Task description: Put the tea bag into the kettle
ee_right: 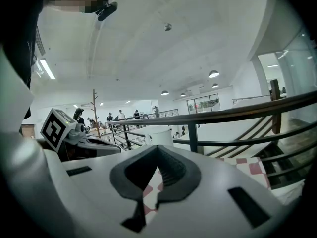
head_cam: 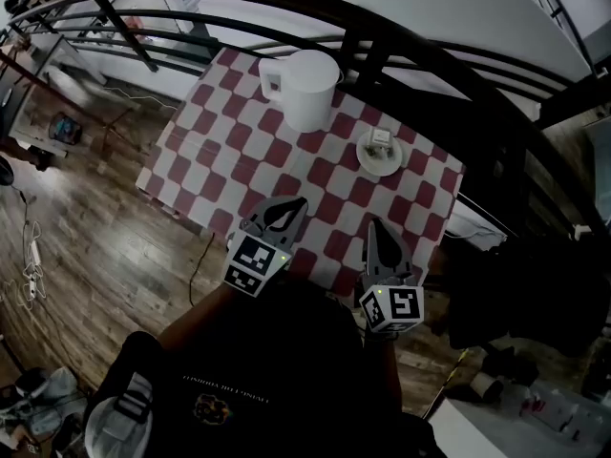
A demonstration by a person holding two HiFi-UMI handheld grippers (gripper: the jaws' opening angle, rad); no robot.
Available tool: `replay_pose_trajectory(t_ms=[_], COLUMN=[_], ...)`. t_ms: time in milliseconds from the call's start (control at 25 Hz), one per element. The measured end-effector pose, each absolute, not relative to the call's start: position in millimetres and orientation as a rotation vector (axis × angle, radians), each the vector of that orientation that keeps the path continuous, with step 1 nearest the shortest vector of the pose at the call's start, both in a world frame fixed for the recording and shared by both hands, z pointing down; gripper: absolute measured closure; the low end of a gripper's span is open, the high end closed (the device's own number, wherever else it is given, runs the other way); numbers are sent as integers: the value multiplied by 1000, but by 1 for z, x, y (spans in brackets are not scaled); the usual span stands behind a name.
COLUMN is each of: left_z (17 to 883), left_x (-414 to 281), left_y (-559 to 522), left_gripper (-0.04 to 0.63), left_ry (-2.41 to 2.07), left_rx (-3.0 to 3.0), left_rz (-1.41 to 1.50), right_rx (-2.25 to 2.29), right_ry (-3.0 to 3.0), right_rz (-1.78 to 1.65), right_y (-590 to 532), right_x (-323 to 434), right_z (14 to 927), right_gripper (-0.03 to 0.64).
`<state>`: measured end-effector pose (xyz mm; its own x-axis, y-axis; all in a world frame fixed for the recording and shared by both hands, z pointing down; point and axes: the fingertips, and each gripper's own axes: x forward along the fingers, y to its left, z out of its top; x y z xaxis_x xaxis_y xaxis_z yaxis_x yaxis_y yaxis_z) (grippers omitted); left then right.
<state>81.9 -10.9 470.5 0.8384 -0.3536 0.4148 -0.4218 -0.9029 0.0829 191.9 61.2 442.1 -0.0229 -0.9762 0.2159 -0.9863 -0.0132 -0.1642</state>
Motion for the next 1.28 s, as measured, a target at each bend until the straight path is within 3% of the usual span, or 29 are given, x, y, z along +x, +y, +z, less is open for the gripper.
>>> replay_pose_trajectory(t_ms=[1280], left_z=[464], left_x=[43], left_y=[-49], left_gripper=[591], left_ry=[-801], left_rx=[2824], left_rz=[584], right_rx=[2031], right_ry=[-2290], right_rz=[445], right_y=[8], right_x=[167], right_z=[444], right_gripper=[603])
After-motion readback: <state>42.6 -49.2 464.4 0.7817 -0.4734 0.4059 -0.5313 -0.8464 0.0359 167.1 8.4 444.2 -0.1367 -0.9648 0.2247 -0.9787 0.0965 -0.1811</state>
